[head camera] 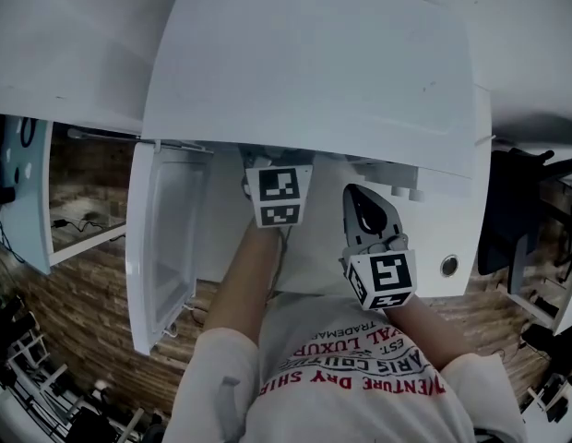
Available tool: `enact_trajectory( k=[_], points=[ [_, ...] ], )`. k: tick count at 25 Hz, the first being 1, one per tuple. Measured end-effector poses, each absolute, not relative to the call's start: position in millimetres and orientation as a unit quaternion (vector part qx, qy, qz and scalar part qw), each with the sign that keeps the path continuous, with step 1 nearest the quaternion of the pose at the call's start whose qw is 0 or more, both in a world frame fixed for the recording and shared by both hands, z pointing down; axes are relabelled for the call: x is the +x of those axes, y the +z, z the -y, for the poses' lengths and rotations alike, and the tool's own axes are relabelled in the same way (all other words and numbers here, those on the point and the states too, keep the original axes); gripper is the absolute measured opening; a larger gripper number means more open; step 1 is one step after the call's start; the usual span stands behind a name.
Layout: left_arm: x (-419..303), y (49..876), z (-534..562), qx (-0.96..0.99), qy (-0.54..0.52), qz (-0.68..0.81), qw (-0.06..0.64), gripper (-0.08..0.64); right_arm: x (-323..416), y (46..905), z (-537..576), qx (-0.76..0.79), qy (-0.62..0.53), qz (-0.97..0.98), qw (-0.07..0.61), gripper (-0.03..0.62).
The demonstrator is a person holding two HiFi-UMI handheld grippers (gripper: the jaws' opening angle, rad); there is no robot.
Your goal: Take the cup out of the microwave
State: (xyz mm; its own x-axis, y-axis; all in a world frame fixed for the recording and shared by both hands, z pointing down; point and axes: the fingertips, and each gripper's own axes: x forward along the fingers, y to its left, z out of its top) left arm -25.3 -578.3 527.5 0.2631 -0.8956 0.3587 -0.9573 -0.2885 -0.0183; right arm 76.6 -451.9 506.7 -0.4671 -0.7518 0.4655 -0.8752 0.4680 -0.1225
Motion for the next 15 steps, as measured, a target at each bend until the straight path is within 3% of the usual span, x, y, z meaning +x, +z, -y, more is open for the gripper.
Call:
enact_trajectory(
  k=[5,15],
  points=[
    [-24,534,580,0.787,0.163,0.585,0.111,0.373,79,508,451,0.488,0.176,0.836,0.179,0.005],
    [-18,533,570,0.800,0.182,0.557,0.129,0.367,79,506,448,0.494,0.173,0.833,0.180,0.005]
  ],
)
